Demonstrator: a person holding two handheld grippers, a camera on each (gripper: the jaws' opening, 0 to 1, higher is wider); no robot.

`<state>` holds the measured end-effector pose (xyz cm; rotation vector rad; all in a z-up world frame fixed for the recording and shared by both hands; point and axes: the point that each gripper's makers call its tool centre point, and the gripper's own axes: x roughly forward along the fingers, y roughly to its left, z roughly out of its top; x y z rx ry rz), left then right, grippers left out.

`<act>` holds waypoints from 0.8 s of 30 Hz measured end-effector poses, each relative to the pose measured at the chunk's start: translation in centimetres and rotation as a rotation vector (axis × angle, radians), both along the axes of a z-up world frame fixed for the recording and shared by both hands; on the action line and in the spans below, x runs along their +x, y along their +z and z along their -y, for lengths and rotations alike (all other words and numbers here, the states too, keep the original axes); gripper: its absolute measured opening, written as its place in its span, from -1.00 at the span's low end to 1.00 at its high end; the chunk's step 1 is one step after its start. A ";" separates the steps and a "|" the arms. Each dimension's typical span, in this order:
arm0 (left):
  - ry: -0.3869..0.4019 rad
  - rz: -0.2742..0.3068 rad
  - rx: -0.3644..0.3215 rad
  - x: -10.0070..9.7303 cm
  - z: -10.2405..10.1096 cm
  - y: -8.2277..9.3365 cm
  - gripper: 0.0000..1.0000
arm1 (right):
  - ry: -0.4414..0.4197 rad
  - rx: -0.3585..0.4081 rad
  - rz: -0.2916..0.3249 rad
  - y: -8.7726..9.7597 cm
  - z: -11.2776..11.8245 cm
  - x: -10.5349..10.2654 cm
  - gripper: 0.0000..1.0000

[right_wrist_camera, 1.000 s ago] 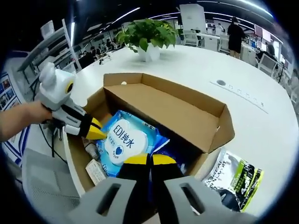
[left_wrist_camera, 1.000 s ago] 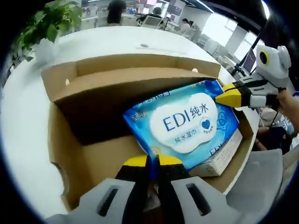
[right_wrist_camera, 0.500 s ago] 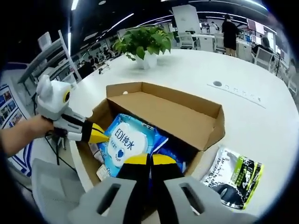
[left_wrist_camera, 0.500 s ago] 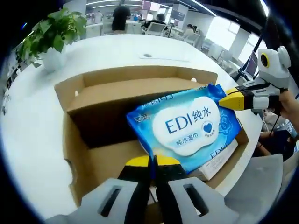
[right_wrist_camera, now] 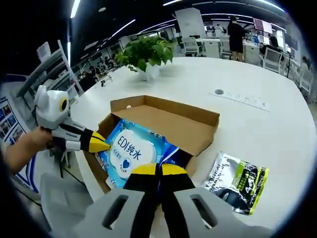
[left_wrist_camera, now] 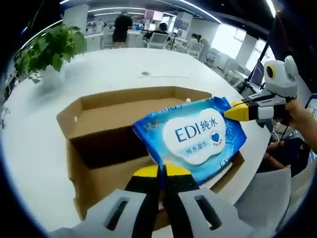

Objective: Operate the shoe box by opening the lid, removing the specified soft item, and placing it in the target area until the item is outside and the box remains undamaged.

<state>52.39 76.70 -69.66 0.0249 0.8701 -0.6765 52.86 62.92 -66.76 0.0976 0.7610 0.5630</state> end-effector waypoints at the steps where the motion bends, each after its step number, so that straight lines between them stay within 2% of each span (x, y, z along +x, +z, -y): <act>1: -0.002 0.003 -0.003 0.0 0.3 0.2 -1.00 | -0.008 0.001 0.001 0.2 0.4 -0.1 -1.00; 15: -0.055 0.016 -0.077 -0.1 5.9 2.2 -1.00 | -0.124 -0.008 0.015 1.7 6.1 -0.5 -1.00; 24: -0.110 0.037 -0.082 -0.2 9.1 3.0 -1.00 | -0.195 -0.003 0.018 2.0 9.3 -1.0 -1.00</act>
